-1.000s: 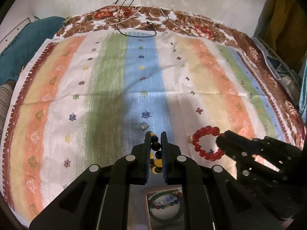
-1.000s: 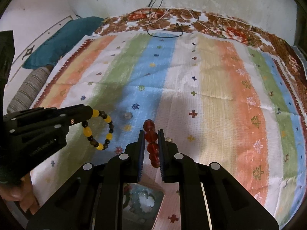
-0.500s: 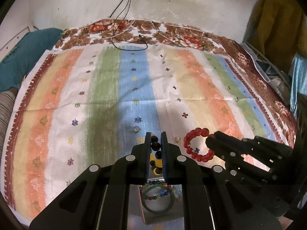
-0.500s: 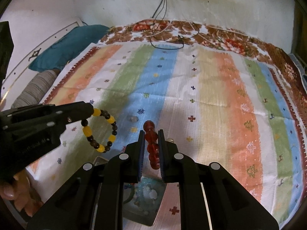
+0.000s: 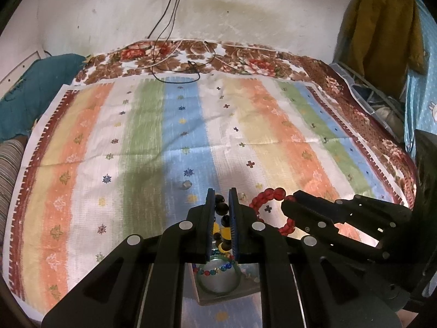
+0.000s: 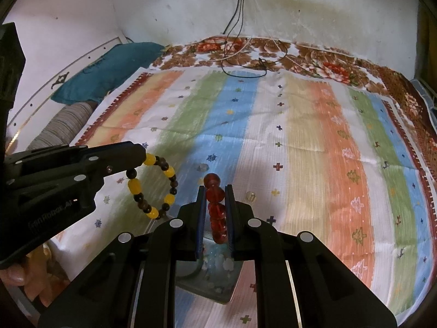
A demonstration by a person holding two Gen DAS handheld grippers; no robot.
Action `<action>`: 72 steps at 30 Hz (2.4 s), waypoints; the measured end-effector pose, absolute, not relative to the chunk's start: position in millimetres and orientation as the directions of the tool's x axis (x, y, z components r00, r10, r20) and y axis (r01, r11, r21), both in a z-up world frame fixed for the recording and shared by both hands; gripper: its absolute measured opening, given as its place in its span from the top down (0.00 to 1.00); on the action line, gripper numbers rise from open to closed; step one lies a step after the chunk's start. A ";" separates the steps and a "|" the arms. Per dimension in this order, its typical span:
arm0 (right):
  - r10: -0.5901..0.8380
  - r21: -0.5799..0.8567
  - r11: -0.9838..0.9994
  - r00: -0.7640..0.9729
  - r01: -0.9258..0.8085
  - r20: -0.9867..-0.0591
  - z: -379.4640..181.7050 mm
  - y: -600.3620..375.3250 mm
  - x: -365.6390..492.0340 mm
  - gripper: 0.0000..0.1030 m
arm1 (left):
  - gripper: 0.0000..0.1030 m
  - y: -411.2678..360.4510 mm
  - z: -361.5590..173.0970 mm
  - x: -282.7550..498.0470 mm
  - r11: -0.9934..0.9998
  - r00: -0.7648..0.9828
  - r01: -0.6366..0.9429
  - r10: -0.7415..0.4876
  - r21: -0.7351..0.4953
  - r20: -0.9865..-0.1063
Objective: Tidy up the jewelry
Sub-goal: 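Lift yellow-black bracelet with left tool toward tin while right tool carries red bracelet, then lower yellow-black bracelet into tin, open left tool while right tool releases red bracelet, then move open left tool to silver charm while right tool moves to gold charm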
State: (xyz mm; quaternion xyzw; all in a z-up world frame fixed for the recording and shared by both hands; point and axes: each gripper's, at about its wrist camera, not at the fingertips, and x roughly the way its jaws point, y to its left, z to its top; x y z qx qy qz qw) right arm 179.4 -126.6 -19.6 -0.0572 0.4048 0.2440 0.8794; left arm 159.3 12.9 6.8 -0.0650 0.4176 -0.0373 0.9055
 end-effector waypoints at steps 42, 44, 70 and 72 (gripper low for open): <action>0.360 0.113 0.885 0.511 -0.452 -0.781 -36.4 -143.0 164.8 0.54 | 0.50 47.7 -16.6 159.9 0.981 0.590 -0.127 -0.045 -0.147 -0.806; 0.359 0.113 0.885 0.507 -0.452 -0.784 -37.9 -142.3 168.6 0.52 | 0.47 49.6 -20.3 165.8 0.981 0.579 -0.132 -0.040 -0.142 -0.814; 0.286 0.057 0.890 0.456 -0.453 -0.843 -63.7 -130.9 208.1 0.30 | 0.23 46.2 -58.8 223.7 0.993 0.513 -0.106 0.006 -0.056 -0.858; 0.290 0.063 0.889 0.453 -0.453 -0.843 -64.6 -129.7 211.2 0.29 | 0.23 45.7 -62.3 227.6 0.993 0.507 -0.104 0.001 -0.060 -0.862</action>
